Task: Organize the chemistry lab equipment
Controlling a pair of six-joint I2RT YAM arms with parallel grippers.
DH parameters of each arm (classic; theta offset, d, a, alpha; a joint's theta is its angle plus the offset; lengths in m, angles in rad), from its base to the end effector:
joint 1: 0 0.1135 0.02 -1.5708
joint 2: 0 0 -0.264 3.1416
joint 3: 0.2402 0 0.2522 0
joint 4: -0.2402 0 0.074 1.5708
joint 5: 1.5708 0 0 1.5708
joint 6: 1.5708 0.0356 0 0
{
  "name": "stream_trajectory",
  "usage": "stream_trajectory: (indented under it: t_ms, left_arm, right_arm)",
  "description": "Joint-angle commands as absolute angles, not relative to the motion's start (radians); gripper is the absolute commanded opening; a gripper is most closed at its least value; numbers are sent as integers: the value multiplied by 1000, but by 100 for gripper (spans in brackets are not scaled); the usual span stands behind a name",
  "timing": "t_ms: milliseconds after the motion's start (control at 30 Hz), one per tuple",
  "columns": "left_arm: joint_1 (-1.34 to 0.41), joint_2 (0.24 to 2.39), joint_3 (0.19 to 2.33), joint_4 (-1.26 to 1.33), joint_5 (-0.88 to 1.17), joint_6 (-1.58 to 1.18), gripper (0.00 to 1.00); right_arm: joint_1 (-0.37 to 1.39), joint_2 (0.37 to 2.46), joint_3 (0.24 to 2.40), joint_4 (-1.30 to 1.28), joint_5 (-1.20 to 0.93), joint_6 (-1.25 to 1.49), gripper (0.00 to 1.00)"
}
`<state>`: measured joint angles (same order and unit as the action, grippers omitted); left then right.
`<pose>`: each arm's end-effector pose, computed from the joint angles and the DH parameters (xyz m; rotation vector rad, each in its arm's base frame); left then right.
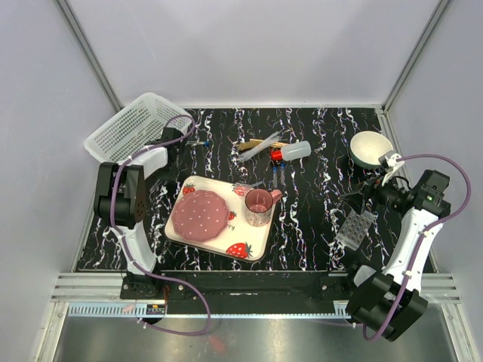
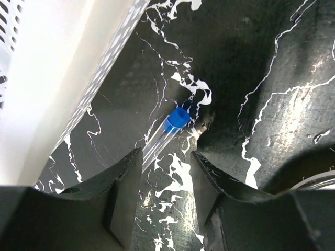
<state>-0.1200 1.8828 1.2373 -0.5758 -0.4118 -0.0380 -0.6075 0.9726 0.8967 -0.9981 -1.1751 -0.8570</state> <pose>0.3684 -0.0301 0.1651 0.0113 2.7176 0.5276 0.1517 -0.0655 0.2958 -0.5670 1.8855 0.6324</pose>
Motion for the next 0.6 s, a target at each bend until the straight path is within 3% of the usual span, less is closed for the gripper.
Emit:
stream_trajectory:
  t_ms: [0, 333, 567]
  left_arm:
    - [-84, 1904, 1284, -558, -362, -28, 47]
    - [-37, 1921, 1267, -572, -227, -60, 44]
    - [-15, 1899, 1221, -574, -158, -80, 32]
  right_arm:
    - [-603, 971, 910, -1020, -1220, -891, 82]
    - [-603, 957, 908, -1025, -1220, -891, 82]
    - [-603, 945, 905, -1029, -1224, -891, 82]
